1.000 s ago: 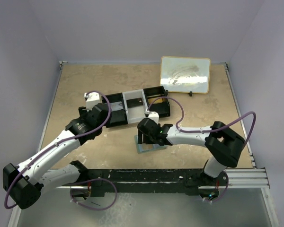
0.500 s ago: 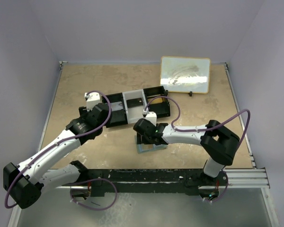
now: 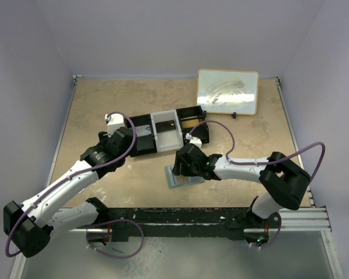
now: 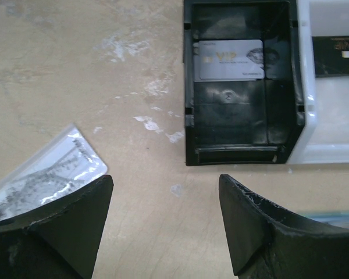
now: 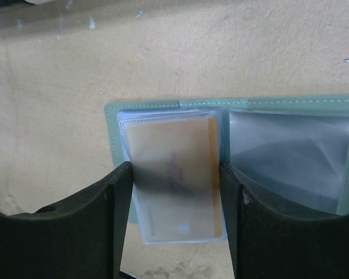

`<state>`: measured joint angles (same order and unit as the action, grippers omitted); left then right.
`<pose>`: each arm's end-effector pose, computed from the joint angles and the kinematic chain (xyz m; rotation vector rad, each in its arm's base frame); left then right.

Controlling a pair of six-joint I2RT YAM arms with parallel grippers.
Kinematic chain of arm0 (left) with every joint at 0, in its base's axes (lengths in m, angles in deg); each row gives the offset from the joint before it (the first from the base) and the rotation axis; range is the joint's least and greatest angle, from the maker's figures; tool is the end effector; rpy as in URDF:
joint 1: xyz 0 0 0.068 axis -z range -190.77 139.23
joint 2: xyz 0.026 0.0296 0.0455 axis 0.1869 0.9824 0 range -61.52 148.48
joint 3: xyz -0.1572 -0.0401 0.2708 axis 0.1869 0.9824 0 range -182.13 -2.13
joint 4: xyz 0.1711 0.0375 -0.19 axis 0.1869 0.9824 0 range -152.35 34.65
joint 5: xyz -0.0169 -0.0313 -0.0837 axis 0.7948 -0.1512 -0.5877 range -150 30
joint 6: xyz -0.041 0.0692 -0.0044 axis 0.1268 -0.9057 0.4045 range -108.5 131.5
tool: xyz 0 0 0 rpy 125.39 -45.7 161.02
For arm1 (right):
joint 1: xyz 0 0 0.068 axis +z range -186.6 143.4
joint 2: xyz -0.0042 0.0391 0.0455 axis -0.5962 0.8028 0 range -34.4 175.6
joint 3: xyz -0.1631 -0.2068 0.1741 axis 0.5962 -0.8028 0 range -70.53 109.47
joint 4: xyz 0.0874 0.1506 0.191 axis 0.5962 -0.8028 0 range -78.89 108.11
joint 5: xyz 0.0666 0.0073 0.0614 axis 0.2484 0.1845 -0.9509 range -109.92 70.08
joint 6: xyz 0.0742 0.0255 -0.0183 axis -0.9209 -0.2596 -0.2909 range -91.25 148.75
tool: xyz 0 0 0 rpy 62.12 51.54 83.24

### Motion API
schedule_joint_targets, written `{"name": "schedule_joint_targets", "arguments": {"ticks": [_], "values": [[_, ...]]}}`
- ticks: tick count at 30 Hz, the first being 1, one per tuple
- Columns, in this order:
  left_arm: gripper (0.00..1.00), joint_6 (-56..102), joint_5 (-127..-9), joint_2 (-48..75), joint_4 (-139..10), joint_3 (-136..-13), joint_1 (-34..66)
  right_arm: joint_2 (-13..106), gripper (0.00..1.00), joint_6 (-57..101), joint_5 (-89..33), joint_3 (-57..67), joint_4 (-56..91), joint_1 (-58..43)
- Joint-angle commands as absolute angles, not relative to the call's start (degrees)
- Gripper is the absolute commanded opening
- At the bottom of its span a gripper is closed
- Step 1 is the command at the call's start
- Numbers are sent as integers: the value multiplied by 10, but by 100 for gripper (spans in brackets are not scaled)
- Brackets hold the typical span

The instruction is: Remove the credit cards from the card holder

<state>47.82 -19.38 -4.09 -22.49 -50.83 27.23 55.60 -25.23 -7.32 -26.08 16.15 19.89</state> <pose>0.1747 -0.0788 0.3006 -0.2702 2.1632 0.1439 0.1937 0.2650 0.1863 0.0519 2.4740 0.6340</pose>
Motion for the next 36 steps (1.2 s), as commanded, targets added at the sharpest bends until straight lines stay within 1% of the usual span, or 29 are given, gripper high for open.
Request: {"name": "schedule_joint_targets", "arguments": {"ticks": [1, 5, 8, 14, 18, 21, 24, 27, 31, 36], "values": [[71, 481, -283, -74, -266, -494, 272, 575, 60, -270, -188, -322, 254, 173], [71, 529, -409, -108, -333, -441, 272, 576, 61, -268, -196, -329, 260, 167], [71, 556, -480, -110, -363, -417, 272, 582, 63, -268, -202, -331, 264, 167], [71, 588, -558, -109, -410, -380, 275, 586, 65, -269, -205, -337, 273, 166], [71, 603, -551, -109, -420, -362, 290, 592, 64, -264, -197, -327, 258, 167], [71, 615, -540, -112, -419, -355, 303, 599, 64, -253, -153, -308, 231, 167], [71, 623, -524, -117, -416, -354, 310, 607, 64, -244, -135, -290, 206, 168], [71, 626, -499, -121, -396, -363, 310, 615, 69, -241, -102, -265, 163, 180], [71, 629, -448, -138, -356, -382, 311, 627, 79, -240, -74, -233, 124, 200], [71, 625, -407, -160, -308, -420, 311, 650, 79, -237, -45, -197, 84, 211]]}}
